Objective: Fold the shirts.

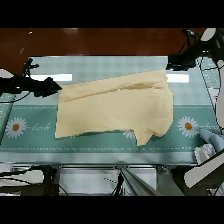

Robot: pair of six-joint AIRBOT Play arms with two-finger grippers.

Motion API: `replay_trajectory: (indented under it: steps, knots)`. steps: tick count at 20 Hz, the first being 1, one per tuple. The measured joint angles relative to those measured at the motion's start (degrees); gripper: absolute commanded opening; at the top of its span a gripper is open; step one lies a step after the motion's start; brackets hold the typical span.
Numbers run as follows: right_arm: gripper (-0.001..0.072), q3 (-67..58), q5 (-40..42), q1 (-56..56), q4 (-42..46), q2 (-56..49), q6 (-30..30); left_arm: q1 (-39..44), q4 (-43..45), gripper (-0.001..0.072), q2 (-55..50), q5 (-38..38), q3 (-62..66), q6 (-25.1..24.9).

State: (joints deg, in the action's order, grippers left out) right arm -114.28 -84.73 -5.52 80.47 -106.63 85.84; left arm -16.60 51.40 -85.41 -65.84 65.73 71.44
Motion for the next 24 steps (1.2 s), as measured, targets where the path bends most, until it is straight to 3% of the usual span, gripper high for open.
replay_trajectory:
  steps: [3, 6, 7, 9, 11, 16, 21, 22, 23, 24]
  knots:
    - [0.0441, 0.0, -7.06, -3.28, 5.16, 3.78, -2.54, -7.37, 2.64, 0.0403, 1.92, -12.7, -1.2, -0.11]
    - [0.0441, 0.09, -12.24, -8.35, 4.0, 6.34, -3.82, -14.93, 3.43, 0.0404, 6.69, -17.11, -9.38, -1.25]
    - [0.0442, 0.11, -13.2, -9.86, 2.62, 6.82, -4.0, -17.14, 3.67, 0.0405, 8.2, -17.62, -12.57, -1.73]
    - [0.0442, 0.11, -14.53, -12.52, -0.09, 7.63, -4.26, -20.94, 3.91, 0.0537, 10.32, -18.16, -18.86, -3.06]
    - [0.0442, 0.11, -15.17, -14.12, -2.16, 8.09, -4.61, -22.86, 4.17, 0.0581, 11.28, -18.21, -23.56, -4.44]
    - [0.0441, 0.13, -14.6, -15.45, -4.87, 8.44, -5.09, -22.6, 4.79, 0.058, 11.74, -15.54, -29.2, -6.45]
    - [0.0441, 0.13, -13.46, -15.76, -5.73, 8.48, -5.49, -16.2, 3.58, 0.0574, 8.85, -12.55, -30.4, -6.08]
    - [0.0441, 0.13, -13.4, -15.76, -5.79, 8.48, -5.51, -14.25, 2.08, 0.0556, 7.91, -11.82, -30.4, -5.88]
    - [0.0441, 0.13, -13.25, -15.76, -5.79, 8.48, -5.53, -12.41, 0.81, 0.0374, 7.02, -10.97, -30.47, -5.7]
    - [0.0441, 0.13, -13.22, -15.78, -5.79, 8.48, -5.57, -10.43, 0.04, 0.0109, 5.99, -8.81, -30.56, -5.75]
